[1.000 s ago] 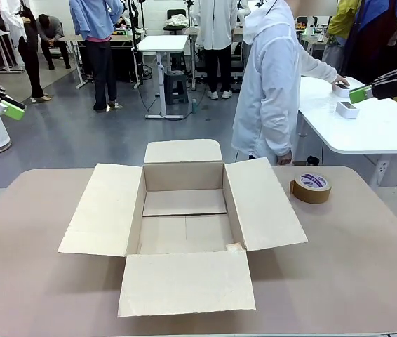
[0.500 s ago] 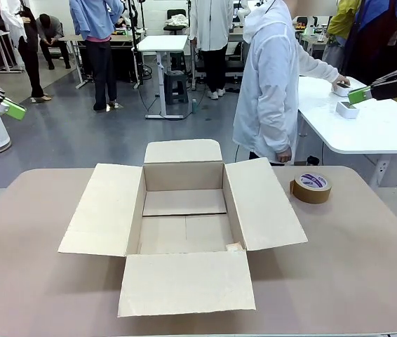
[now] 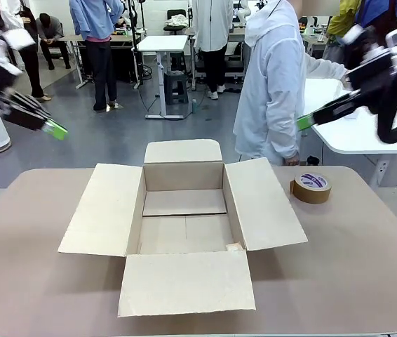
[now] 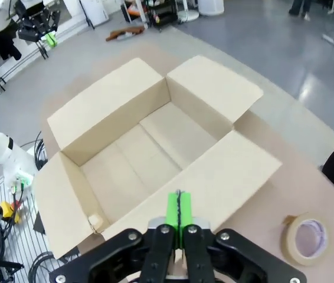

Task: Wrap the clocks to prevent damage.
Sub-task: Open the side flaps of the Package Box.

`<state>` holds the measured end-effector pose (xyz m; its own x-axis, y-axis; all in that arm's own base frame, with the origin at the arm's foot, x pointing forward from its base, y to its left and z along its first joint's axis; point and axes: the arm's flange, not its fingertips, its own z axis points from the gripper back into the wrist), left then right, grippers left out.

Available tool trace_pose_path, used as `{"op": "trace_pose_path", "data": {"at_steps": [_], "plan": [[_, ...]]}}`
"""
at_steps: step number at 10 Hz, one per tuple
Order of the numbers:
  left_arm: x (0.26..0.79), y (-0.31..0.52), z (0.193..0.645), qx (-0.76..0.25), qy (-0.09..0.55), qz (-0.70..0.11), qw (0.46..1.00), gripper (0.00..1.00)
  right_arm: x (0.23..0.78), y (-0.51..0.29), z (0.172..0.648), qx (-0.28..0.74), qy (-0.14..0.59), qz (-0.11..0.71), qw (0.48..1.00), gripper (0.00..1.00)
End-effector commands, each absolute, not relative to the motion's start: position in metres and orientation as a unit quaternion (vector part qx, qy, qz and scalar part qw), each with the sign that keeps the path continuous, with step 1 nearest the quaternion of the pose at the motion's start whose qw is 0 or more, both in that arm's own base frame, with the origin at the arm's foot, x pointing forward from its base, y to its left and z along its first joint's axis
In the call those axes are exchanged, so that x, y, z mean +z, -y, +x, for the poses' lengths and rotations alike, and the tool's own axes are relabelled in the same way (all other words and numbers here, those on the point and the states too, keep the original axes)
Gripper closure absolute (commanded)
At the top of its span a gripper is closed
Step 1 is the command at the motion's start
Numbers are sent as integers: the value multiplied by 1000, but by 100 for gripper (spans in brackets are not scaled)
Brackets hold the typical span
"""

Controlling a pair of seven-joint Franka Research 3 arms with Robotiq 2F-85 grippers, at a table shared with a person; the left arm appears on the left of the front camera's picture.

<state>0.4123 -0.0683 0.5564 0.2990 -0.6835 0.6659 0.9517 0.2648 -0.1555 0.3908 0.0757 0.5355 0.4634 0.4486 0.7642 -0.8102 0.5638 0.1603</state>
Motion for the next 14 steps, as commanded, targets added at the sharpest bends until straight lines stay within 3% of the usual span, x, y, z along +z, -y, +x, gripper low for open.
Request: {"op": "trace_pose_path", "data": {"at_steps": [1, 4, 6, 7, 12, 14], "plan": [[533, 104, 435, -511, 194, -266, 794, 100, 513, -104, 402, 363, 308, 238, 847, 100], [498, 156, 439, -465, 150, -200, 849, 100, 479, -141, 405, 323, 268, 181, 889, 100], [484, 170, 433, -478, 121, -178, 851, 100, 477, -149, 397, 340, 243, 160, 894, 100], [490, 161, 442, -477, 156, -207, 840, 100, 473, -141, 407, 334, 272, 182, 884, 100], [490, 161, 442, -477, 156, -207, 840, 100, 473, -141, 407, 334, 272, 182, 884, 100], [492, 170, 441, -429, 155, -187, 870, 100, 475, -140, 406, 330, 268, 190, 885, 99]]}}
